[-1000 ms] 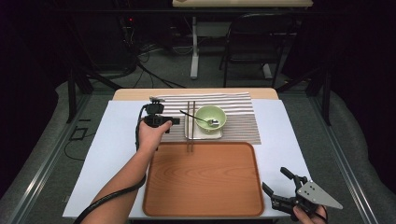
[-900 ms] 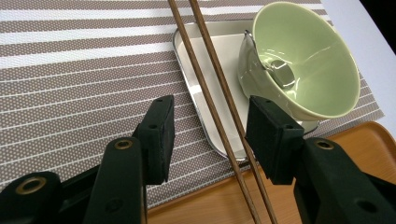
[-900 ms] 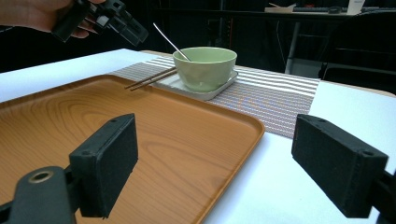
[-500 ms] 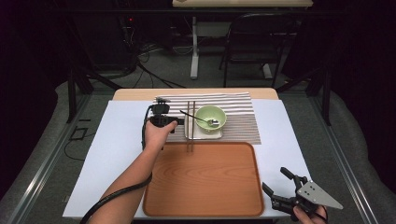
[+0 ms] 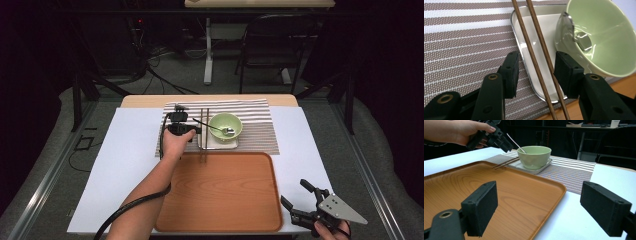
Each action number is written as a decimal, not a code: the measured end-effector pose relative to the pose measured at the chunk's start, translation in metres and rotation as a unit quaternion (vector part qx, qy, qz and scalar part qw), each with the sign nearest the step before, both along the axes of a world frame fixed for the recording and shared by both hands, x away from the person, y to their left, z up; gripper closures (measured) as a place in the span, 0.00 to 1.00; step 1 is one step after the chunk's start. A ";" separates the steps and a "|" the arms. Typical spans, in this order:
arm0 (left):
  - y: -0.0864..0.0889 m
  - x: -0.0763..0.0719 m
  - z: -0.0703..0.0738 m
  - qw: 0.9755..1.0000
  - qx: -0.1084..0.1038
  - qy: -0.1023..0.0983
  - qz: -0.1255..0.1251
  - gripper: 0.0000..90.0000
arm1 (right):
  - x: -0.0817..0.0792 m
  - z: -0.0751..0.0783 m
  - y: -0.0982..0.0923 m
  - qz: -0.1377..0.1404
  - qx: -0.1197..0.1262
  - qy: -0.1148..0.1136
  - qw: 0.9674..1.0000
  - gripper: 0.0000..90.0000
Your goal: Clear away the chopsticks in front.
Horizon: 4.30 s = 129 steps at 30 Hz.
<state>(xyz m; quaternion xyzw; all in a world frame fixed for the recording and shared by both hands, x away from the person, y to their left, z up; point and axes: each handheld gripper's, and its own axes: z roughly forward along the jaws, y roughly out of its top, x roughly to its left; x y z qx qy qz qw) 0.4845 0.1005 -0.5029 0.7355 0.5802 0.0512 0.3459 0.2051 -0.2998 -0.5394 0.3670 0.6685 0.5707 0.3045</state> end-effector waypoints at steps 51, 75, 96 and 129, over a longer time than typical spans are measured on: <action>-0.016 0.027 -0.033 0.999 -0.002 0.004 0.042 0.79 | 0.000 0.000 0.000 0.006 0.005 0.001 1.000 0.16; 0.002 0.029 -0.040 0.984 -0.113 0.065 0.120 0.95 | 0.000 0.000 0.000 0.007 0.005 0.001 1.000 0.16; 0.013 0.020 -0.037 0.974 -0.158 0.063 0.153 0.95 | 0.000 0.001 0.000 0.007 0.005 0.001 1.000 0.16; 0.045 -0.050 -0.018 0.973 -0.167 0.035 0.153 0.95 | -0.001 0.001 0.000 0.019 0.011 0.001 1.000 0.16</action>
